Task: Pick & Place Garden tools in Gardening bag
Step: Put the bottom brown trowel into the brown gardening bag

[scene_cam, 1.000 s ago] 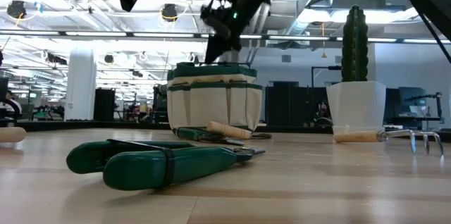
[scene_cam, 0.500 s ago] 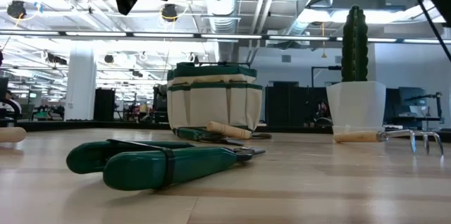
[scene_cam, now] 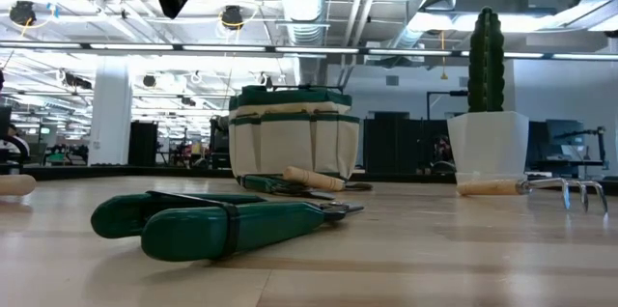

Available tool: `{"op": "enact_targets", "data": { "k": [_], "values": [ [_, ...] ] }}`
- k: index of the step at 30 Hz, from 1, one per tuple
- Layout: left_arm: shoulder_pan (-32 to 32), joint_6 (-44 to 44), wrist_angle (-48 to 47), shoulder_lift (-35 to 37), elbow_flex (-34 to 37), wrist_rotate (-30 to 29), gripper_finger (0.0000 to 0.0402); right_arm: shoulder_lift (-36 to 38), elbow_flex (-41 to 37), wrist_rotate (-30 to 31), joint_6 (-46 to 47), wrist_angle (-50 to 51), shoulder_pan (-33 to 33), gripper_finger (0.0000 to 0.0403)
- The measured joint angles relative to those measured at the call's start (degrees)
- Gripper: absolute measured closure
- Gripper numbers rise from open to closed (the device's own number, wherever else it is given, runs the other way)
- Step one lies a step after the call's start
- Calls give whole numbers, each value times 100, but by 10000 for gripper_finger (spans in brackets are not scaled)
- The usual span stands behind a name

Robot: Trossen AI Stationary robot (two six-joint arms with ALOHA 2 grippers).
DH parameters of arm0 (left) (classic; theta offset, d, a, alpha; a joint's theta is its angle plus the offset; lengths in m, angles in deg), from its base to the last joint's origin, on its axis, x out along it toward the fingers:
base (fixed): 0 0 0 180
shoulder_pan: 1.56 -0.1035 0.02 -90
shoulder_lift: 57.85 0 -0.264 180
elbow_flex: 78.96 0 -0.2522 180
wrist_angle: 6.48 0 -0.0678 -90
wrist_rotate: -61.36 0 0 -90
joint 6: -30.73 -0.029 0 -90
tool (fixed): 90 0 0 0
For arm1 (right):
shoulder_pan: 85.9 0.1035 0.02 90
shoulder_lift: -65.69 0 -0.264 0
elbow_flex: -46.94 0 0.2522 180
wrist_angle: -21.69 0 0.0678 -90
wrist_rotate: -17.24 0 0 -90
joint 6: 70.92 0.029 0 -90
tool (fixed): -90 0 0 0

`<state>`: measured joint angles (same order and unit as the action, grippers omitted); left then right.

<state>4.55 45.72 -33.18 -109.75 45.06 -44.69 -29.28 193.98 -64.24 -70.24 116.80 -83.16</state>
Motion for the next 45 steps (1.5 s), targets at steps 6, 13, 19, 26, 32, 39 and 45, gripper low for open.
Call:
{"op": "enact_targets", "data": {
  "k": [6,13,19,26,32,39,45],
  "values": [
    [0,-13,6,0,0,0,400,730,-777,1165,825,-25,953,403],
    [-2,-15,14,0,0,0,400,1649,-3082,1486,1289,-1524,1422,403],
    [-2,-15,16,0,0,2,400,2350,-5174,839,1298,-3570,1290,403],
    [-2,-13,16,0,0,4,400,2806,-6878,496,2154,-4848,1013,403],
    [80,-191,-178,0,0,937,400,2865,-7652,494,2944,-5051,988,403],
    [594,216,-1732,0,0,1322,400,2735,-7874,491,3384,-5141,1041,403],
    [1028,887,-3261,0,2,1239,400,2716,-7886,490,3388,-5158,989,403]
  ]
}}
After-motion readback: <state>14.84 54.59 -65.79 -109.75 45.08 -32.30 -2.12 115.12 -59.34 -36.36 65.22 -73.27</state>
